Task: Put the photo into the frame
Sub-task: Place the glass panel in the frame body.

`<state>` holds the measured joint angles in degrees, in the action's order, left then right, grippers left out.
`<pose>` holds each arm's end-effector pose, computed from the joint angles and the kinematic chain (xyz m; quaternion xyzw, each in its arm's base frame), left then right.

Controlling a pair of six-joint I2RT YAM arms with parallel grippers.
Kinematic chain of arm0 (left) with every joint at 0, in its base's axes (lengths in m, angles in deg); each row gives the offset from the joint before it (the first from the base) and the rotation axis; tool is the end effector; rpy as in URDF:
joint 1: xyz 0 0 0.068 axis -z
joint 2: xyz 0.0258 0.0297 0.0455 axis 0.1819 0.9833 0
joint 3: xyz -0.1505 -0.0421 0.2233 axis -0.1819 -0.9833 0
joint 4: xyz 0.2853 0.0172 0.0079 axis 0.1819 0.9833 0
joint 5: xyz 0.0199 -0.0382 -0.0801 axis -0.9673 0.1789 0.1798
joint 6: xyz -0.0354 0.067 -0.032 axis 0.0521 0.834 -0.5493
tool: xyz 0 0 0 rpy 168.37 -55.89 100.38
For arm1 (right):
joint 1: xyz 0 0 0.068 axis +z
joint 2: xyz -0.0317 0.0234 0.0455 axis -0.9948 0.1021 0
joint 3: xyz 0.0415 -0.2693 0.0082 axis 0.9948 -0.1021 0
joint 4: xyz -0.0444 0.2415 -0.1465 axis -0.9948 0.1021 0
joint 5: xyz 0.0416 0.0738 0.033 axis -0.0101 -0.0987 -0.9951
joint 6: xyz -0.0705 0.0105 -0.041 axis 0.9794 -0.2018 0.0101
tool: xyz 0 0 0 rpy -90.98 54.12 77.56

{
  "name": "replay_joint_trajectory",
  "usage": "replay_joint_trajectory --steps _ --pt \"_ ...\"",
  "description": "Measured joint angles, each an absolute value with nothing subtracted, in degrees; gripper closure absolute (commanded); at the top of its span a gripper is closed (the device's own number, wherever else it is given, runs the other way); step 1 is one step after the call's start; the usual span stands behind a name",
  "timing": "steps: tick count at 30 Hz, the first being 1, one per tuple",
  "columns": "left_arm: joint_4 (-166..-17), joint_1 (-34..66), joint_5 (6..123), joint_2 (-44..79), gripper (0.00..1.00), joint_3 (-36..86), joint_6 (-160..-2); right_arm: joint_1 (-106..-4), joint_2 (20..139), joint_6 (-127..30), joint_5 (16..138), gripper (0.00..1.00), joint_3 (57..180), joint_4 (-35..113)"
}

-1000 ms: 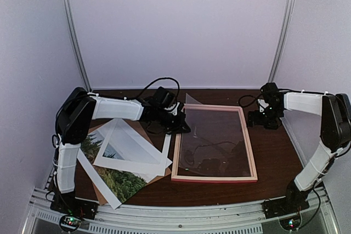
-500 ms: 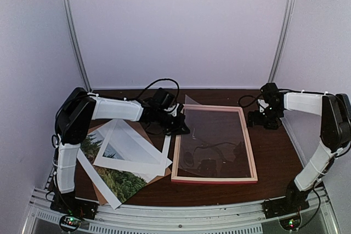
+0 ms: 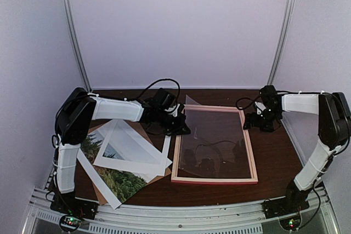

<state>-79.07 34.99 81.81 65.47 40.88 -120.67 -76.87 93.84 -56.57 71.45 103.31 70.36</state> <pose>0.3403 -0.3902 0.1262 0.0411 0.9064 -0.4105 0.0903 0.3548 0.0612 0.1383 0.0434 0.9725 0.1455 0.1769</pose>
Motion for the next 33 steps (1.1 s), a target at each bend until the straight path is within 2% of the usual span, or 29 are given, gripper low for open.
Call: replay_joint_trajectory --steps 2,9,16,19,22,27,33 --pt "-79.09 35.02 81.85 65.47 0.98 40.88 -120.67 -76.87 94.56 -56.59 70.58 0.09 103.26 70.14" --pt "-79.09 35.21 83.03 65.50 0.77 40.90 -120.73 -76.87 96.62 -56.74 68.55 0.10 103.26 69.61" --pt "-78.33 35.56 83.62 66.52 0.73 43.74 -120.65 -76.87 97.73 -56.50 68.09 0.11 103.28 69.64" --pt "-77.85 35.56 83.95 66.87 0.78 45.03 -120.62 -76.87 97.99 -56.44 68.09 0.11 103.28 69.64" --pt "-77.65 35.54 84.19 67.00 0.88 45.73 -120.54 -76.87 98.04 -56.26 68.11 0.11 103.28 69.68" --pt "-77.34 35.45 84.74 67.55 1.00 46.58 -120.73 -76.87 98.04 -55.89 68.13 0.07 103.50 69.96" --pt "-77.61 35.32 86.01 67.88 1.00 46.58 -122.29 -76.87 97.77 -55.63 68.13 0.05 103.85 70.51"
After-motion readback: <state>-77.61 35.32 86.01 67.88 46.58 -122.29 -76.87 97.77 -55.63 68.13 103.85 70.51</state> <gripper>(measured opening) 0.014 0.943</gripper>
